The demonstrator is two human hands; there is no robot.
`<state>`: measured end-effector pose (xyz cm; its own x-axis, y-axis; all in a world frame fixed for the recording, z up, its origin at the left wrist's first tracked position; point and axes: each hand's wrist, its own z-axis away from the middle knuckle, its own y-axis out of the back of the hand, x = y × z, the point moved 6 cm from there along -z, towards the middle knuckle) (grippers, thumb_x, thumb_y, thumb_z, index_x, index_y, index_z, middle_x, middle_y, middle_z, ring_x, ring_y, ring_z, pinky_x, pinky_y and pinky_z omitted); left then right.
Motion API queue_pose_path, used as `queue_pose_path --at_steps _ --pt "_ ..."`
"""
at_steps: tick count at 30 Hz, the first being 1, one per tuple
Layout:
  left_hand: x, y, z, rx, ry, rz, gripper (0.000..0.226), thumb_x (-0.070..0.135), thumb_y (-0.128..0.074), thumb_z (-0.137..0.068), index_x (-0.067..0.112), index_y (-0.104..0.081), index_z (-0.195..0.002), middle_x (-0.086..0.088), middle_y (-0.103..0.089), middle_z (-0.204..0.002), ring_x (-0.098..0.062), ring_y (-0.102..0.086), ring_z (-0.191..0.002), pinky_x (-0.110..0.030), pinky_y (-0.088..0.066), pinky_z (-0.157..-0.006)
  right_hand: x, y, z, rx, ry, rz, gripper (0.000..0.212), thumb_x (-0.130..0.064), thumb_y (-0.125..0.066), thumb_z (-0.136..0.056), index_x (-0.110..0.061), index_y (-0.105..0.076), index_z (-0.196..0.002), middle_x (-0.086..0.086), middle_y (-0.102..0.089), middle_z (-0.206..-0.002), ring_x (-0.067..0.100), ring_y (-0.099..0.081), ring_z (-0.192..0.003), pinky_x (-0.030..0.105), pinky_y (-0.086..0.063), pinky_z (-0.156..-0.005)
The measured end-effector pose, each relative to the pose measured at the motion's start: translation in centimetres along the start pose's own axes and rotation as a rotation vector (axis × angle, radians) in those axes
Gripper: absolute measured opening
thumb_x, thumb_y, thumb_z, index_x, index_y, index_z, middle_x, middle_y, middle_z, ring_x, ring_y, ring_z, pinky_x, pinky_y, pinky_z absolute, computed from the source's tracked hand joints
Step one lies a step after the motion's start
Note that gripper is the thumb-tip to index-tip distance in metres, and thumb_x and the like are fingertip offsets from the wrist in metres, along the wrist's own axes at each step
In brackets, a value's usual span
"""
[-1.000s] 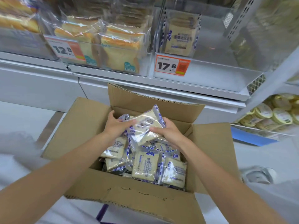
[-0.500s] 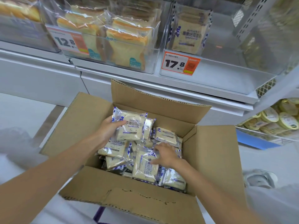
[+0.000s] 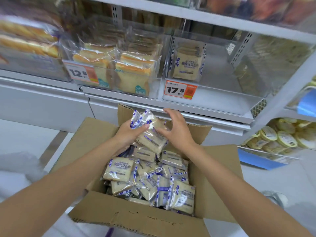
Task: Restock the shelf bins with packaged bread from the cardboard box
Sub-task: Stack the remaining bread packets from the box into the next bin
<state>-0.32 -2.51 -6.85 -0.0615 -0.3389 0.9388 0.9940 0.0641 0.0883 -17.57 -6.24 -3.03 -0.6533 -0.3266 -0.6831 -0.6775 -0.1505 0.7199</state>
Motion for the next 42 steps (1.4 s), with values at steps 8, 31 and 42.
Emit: queue_pose_path --at_steps 8,31,42 --pt "7.8 0.3 0.7 0.011 -0.087 0.104 0.049 0.049 -0.074 -0.08 0.022 -0.06 -0.119 -0.006 -0.073 -0.106 -0.017 -0.069 -0.086 -0.039 -0.057 -0.08 -0.3 5.2 -0.4 -0.135 -0.303 -0.421 0.049 -0.043 -0.062 -0.092 -0.022 -0.043 -0.132 -0.003 -0.066 -0.111 0.001 -0.065 -0.084 0.012 -0.049 -0.07" --pt "21.9 -2.6 -12.6 0.248 -0.785 -0.922 0.041 0.043 -0.059 -0.09 0.029 -0.052 -0.127 0.003 -0.054 -0.1 -0.019 -0.056 -0.083 -0.034 -0.047 -0.069 8.3 15.0 -17.7 0.006 -0.299 -0.106 0.047 -0.023 -0.084 -0.074 -0.021 -0.05 -0.107 0.002 -0.063 -0.112 0.017 -0.062 -0.103 0.028 -0.053 -0.087" --pt "21.1 -2.1 -12.6 0.317 -0.856 -0.736 0.043 0.048 -0.058 -0.087 0.032 -0.057 -0.127 0.018 -0.045 -0.083 -0.004 -0.05 -0.069 -0.025 -0.037 -0.058 7.0 14.8 -19.7 0.061 -0.18 0.382 0.134 -0.04 -0.087 -0.067 -0.035 0.018 -0.151 0.003 0.02 -0.16 0.031 0.006 -0.149 0.042 -0.031 -0.111"
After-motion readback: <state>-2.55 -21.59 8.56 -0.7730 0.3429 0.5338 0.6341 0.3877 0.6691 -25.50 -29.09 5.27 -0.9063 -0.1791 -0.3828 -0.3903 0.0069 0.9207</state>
